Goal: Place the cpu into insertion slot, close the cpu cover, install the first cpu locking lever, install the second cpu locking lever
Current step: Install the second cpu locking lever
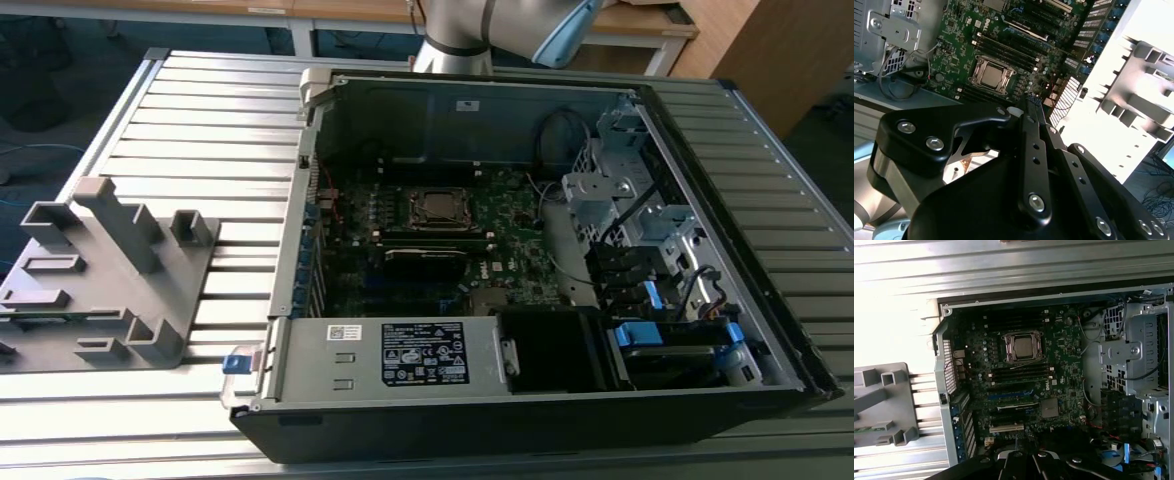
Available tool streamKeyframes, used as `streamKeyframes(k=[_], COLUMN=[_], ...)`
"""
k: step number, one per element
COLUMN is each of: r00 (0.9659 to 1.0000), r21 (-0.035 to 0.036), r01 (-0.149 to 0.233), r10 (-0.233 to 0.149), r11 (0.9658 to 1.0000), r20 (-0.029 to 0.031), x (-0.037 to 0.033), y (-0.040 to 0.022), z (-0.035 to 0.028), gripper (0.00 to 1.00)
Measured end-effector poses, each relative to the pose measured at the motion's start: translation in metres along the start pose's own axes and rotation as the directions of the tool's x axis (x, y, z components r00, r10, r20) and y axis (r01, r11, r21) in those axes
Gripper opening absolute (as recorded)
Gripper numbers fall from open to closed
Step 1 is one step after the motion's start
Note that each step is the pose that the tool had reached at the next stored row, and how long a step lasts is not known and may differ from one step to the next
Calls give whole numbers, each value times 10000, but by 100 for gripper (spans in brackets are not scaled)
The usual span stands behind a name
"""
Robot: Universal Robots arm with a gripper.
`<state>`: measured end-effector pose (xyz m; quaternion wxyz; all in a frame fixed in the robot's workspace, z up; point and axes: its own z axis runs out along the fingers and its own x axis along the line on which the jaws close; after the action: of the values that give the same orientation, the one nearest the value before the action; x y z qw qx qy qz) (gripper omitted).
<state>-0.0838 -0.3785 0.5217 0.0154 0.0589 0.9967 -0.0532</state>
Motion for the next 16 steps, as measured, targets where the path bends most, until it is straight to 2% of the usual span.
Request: streamKeyframes(k=[16], r00=[10000], r21=[0], r01=[0], r10=[0], r11=[10000], r20=[0], x=[1], y=[2], z=[17], gripper=[10])
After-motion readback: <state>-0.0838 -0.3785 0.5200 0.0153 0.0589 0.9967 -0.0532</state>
